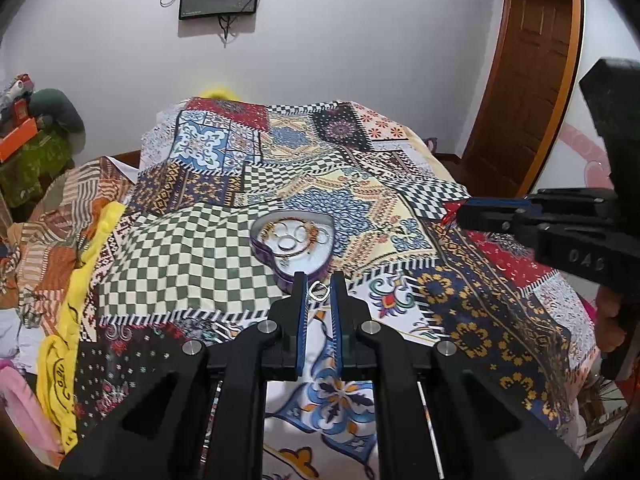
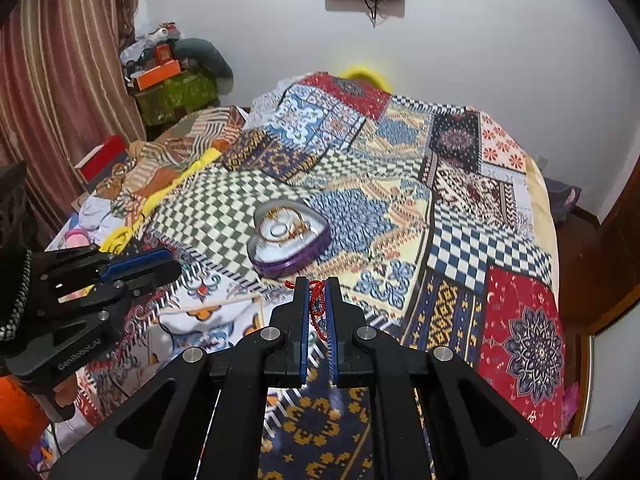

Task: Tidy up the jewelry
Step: 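Carry the ring and red bracelet over the purple heart tin, then open both tools to drop the ring and bracelet into the tin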

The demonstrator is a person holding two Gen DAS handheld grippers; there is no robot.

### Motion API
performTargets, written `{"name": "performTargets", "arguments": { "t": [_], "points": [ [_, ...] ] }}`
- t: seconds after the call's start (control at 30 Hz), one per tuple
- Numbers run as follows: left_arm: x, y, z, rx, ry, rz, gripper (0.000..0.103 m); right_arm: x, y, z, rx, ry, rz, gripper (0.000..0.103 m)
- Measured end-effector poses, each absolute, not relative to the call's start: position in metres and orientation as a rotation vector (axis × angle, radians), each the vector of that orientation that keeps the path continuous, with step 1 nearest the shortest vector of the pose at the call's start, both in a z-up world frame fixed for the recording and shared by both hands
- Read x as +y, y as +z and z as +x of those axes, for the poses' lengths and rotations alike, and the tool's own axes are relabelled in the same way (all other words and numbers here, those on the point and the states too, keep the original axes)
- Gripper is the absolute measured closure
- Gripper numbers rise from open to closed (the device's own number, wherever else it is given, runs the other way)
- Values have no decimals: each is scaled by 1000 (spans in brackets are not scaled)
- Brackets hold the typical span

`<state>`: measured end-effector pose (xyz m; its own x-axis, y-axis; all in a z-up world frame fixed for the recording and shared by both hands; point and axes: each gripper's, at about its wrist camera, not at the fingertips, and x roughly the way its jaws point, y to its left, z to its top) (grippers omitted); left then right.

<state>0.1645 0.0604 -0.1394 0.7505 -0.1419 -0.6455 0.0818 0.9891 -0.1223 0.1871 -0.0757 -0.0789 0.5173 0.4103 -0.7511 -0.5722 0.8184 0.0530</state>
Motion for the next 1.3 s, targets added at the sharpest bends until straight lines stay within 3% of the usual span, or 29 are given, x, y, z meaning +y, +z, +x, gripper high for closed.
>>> {"name": "performTargets", "arguments": {
  "t": [0.67,1.3],
  "points": [
    [75,-157,223,745,-111,-109,94,-35,-79,229,840,649,-166,96],
    [75,-207,284,867,-159,-157,94,-2,-133,297,1061,671,-126,96]
  ]
}}
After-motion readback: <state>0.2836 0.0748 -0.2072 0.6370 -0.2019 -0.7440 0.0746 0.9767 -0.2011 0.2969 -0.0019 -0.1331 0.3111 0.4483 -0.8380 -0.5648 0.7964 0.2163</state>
